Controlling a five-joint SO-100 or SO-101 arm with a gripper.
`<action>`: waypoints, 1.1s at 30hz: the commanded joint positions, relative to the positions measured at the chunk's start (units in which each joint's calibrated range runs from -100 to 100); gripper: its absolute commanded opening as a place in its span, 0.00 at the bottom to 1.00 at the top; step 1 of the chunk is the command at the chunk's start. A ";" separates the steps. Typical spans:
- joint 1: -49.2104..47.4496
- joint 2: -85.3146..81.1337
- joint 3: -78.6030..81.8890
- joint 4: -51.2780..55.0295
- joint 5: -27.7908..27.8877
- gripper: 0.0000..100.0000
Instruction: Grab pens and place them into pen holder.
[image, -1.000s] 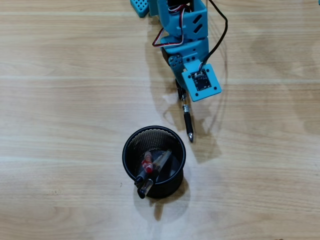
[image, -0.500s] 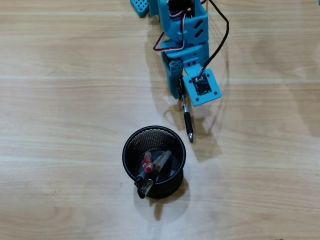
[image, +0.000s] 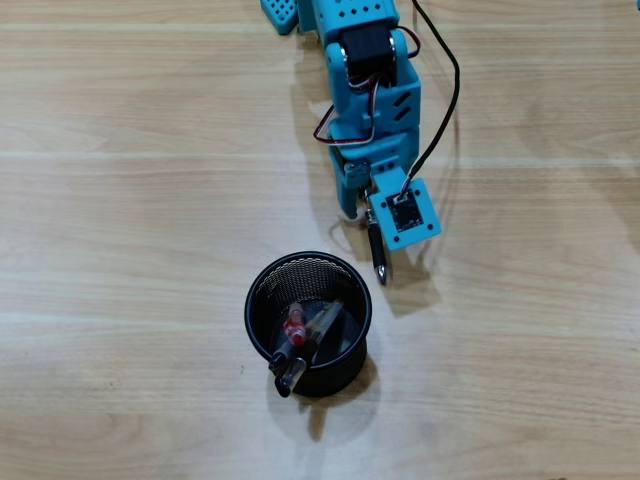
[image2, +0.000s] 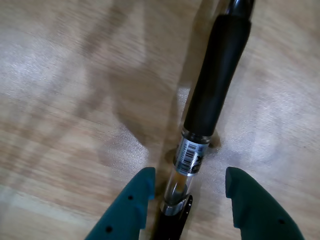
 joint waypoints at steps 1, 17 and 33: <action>0.16 0.95 -2.69 0.29 -0.12 0.16; 0.34 2.80 -1.97 0.29 -2.20 0.02; 6.60 -21.39 0.28 -2.55 0.49 0.02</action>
